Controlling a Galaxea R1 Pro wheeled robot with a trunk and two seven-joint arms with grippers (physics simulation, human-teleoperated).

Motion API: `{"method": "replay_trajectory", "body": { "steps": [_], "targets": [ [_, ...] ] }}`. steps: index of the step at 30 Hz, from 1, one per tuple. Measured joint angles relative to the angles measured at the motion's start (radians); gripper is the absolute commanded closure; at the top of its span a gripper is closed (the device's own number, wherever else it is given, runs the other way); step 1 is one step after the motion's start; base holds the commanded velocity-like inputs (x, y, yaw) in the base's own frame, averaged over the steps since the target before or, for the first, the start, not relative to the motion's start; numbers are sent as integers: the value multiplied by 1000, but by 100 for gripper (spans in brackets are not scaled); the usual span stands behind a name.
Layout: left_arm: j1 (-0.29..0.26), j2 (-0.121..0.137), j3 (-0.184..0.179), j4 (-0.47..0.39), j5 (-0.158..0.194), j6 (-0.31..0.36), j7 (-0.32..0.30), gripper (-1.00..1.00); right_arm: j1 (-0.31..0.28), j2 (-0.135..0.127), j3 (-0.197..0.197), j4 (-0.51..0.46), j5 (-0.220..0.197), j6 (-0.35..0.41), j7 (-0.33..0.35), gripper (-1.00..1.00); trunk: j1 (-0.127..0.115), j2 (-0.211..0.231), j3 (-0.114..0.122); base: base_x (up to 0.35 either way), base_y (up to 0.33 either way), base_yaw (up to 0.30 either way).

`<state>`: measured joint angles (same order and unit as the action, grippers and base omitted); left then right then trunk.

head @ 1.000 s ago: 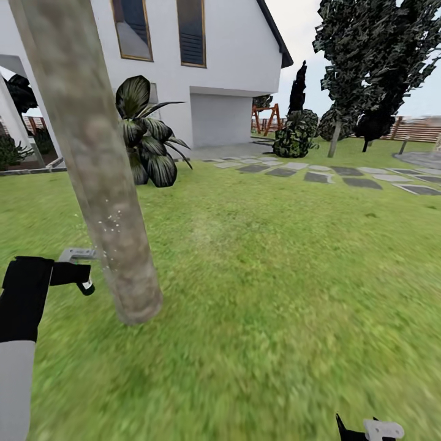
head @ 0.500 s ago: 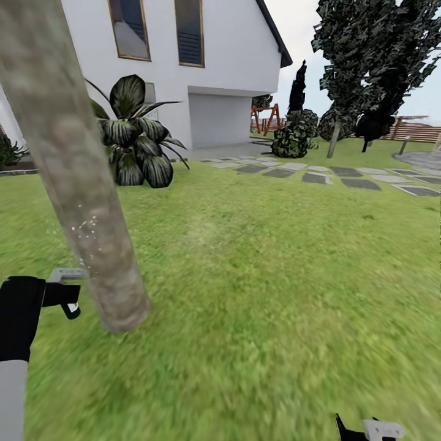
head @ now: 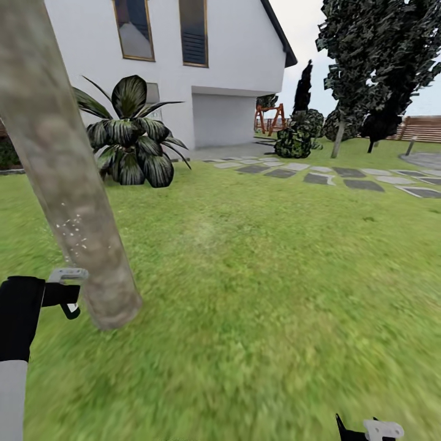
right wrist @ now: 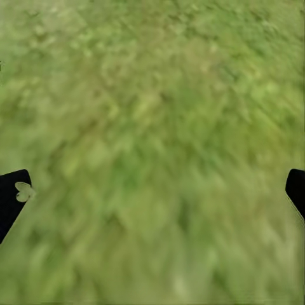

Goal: In the garden, pick up the pesticide atomizer on the floor and spray pesticide onto both trees until each tree trunk is fully covered.

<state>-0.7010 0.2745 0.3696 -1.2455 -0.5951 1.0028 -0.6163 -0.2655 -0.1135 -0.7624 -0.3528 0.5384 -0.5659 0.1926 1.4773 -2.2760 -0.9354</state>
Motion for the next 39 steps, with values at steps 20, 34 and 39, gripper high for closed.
{"method": "replay_trajectory", "body": {
  "steps": [20, 34, 39],
  "targets": [
    [0, -1, 3, -9, 0, 4, 0, 100, 0, 2, 0, 0, 0, 0, 1, -100, 0, 0, 0, 78, -274, 185],
    [9, 3, 23, 9, -12, -3, 28, 100, 0, 2, 0, 0, 0, 0, 1, -100, 0, 0, 0, 158, -237, 119],
    [62, -1, 96, 122, 3, -50, 86, 100, 0, 3, 0, 0, 0, 0, 1, -100, 0, 0, 0, 129, -255, 276]
  ]
}}
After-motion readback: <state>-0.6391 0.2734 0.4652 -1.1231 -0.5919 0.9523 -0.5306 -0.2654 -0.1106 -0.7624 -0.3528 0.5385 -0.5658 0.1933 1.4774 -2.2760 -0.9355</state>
